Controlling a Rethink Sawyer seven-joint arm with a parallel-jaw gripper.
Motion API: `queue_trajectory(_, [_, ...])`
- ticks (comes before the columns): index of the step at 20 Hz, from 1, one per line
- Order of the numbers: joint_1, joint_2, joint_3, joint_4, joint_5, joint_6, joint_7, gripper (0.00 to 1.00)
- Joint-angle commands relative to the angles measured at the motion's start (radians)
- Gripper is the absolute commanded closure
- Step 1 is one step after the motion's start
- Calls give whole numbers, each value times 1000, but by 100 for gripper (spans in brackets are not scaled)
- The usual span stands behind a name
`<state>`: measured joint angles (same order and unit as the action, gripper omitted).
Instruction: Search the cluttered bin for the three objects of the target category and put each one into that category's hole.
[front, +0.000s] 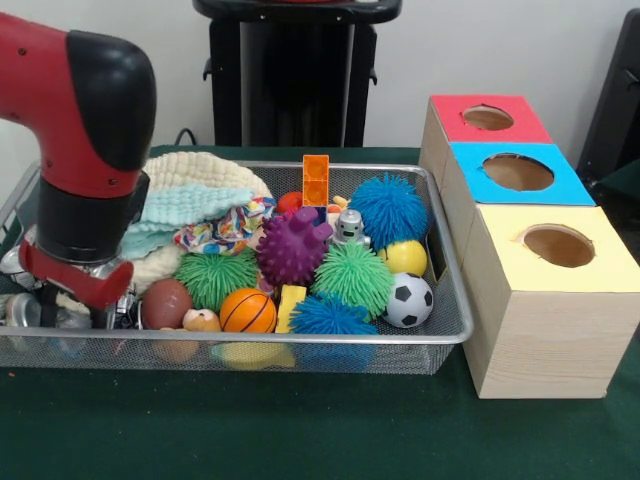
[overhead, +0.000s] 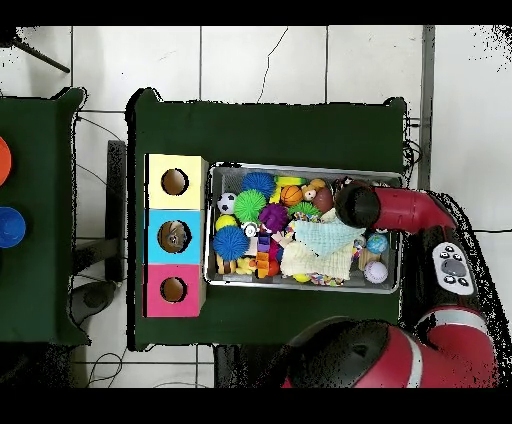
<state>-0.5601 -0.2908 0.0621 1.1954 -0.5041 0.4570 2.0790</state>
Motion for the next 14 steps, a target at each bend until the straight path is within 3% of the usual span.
queue_trajectory(1, [-68, 17, 182, 66, 110, 308, -202, 0])
queue_trajectory(6, [-78, 9, 192, 48, 163, 507, -215, 0])
queue_trajectory(14, [-88, 57, 212, -25, 130, 498, -232, 0])
